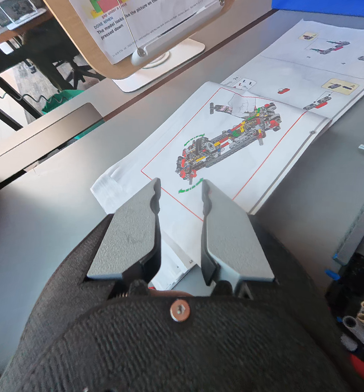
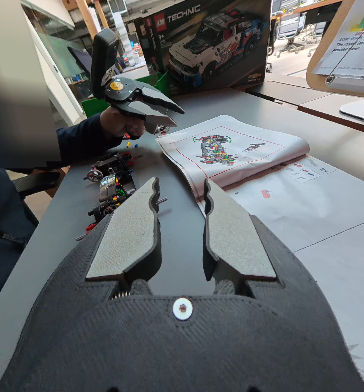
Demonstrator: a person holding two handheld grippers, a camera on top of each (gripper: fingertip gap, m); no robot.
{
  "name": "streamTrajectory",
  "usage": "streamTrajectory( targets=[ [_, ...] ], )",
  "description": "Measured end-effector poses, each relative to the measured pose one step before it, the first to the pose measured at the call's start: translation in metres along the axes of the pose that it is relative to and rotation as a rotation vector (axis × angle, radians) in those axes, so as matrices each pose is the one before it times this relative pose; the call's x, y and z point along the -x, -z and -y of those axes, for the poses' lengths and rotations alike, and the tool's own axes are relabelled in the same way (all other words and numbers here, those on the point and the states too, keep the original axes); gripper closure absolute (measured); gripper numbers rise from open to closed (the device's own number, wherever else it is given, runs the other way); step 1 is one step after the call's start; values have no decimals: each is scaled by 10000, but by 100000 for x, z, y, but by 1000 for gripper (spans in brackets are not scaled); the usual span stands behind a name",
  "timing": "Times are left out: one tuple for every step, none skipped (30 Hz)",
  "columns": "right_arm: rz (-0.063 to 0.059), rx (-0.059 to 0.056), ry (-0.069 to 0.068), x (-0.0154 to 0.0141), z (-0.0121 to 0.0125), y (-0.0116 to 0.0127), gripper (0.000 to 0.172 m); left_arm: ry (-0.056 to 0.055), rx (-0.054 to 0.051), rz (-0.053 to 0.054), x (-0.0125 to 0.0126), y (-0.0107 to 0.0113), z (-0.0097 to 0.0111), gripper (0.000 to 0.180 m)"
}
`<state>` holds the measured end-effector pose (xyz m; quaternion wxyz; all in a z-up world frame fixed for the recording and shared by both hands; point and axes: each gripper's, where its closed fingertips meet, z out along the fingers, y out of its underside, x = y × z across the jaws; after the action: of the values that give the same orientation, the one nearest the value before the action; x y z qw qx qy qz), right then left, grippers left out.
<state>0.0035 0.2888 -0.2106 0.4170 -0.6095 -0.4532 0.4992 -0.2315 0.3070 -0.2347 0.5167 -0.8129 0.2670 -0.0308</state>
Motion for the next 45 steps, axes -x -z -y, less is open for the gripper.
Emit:
streamTrajectory(
  targets=[
    [-97, -75, -9, -124, 86, 119, 130, -83, -99, 138, 206, 108, 185, 145],
    [-123, -41, 24, -120, 34, 78, 129, -46, -141, 98, 192, 129, 224, 145],
    [-136, -19, 47, -97, 19, 52, 128, -20, -142, 92, 226, 143, 216, 146],
    [-148, -19, 45, -133, 15, 41, 126, 2, -130, 116, 286, 124, 169, 147],
    [-152, -33, 22, -157, 31, 48, 124, 9, -109, 96, 274, 94, 122, 147],
    [-136, -52, -12, -166, 63, 68, 121, 2, -91, 92, 270, 68, 60, 147],
    [-120, -66, -42, -155, 73, 103, 119, -14, -100, 121, 294, 57, 28, 148],
    [-103, -73, -46, -129, 67, 137, 117, -38, -99, 161, 330, 67, 3, 148],
    [-93, -72, -33, -88, 67, 155, 115, -32, -63, 208, 373, 79, -23, 147],
    [-98, -73, -21, -101, 65, 186, 114, 33, -26, 244, 418, 135, -21, 147],
    [-103, -71, -14, -95, 68, 193, 113, 125, -38, 255, 395, 219, 29, 148],
    [-112, -68, -13, -115, 55, 205, 113, 209, -82, 214, 265, 326, 127, 148],
    [-104, -72, -13, -97, 69, 215, 113, 210, -130, 83, -14, 334, 218, 148],
    [-84, -66, -12, -75, 62, 230, 114, 90, -74, -53, -294, 242, 184, 148],
    [-65, -47, -20, -56, 21, 229, 115, -77, 148, -44, -339, 150, -74, 148],
    [-30, -37, -38, -23, 16, 219, 117, -161, 290, 28, -256, 142, -228, 148],
    [-3, -44, -56, -4, 33, 217, 118, -158, 227, -7, -323, 204, -178, 147],
    [-3, -61, -59, -23, 54, 199, 119, -104, 189, -81, -438, 252, -157, 147],
    [4, -68, -52, -9, 72, 207, 121, -39, 259, -14, -327, 265, -303, 147],
    [16, -43, -43, 3, 42, 184, 124, -6, 295, 99, -109, 248, -408, 147],
    [7, -9, -39, -9, 9, 168, 126, 4, 220, 22, -169, 246, -339, 147],
    [-7, 5, -31, -33, -7, 136, 129, 73, 136, -46, -192, 275, -243, 147],
    [-25, 22, -30, -61, -17, 127, 135, 132, 51, -31, -101, 301, -118, 147],
    [-78, 80, -34, -129, -105, 108, 146, 120, 21, -2, 3, 332, -54, 147],
    [-149, 166, -24, -246, -205, 115, 156, 100, 30, 49, 124, 342, -32, 147],
    [-205, 200, -8, -351, -265, 105, 167, 102, 3, 90, 230, 362, 5, 147],
    [-252, 153, -9, -426, -193, 120, 172, 105, -39, 59, 208, 378, 80, 148],
    [-275, 68, -28, -472, -90, 123, 172, 120, -32, 63, 270, 366, 98, 148],
    [-262, -13, -53, -461, 28, 128, 172, 115, -34, 69, 320, 328, 102, 149],
    [-258, -69, -82, -478, 116, 136, 172, 104, -53, 59, 339, 310, 139, 151],
    [-259, -106, -94, -491, 187, 155, 171, 117, -47, 31, 313, 279, 124, 153],
    [-223, -131, -80, -438, 216, 161, 166, 133, -27, -13, 255, 262, 101, 157],
    [-113, -112, -65, -289, 182, 161, 161, 90, -23, -156, 44, 247, 133, 173],
    [-18, -84, -103, -168, 151, 158, 156, 98, -74, -176, -4, 233, 225, 180],
    [11, -87, -155, -142, 165, 142, 154, 151, -94, -9, 201, 171, 313, 180],
    [29, -105, -141, -108, 191, 138, 152, 93, -58, -14, 155, 103, 316, 180],
    [14, -119, -102, -103, 199, 132, 150, 25, -56, -36, 50, 34, 337, 180],
    [-11, -101, -79, -132, 173, 122, 149, -7, -84, -40, -28, -12, 404, 180],
    [1, -69, -65, -94, 125, 104, 148, 0, -88, -50, -78, -68, 417, 180],
    [10, -46, -45, -72, 93, 75, 146, 43, -81, -72, -121, -145, 417, 180],
    [-19, -35, -16, -86, 75, 61, 146, 121, -84, -168, -241, -240, 418, 178],
    [-52, -33, 17, -111, 70, 41, 144, 226, -66, -325, -437, -311, 378, 170],
    [-82, -33, 42, -123, 67, 21, 143, 339, -44, -445, -544, -375, 348, 164],
    [-100, -30, 59, -129, 62, 29, 143, 421, -97, -505, -559, -384, 406, 158],
    [-93, -20, 71, -85, 59, 12, 143, 463, -213, -643, -685, -351, 583, 152]
  ],
)
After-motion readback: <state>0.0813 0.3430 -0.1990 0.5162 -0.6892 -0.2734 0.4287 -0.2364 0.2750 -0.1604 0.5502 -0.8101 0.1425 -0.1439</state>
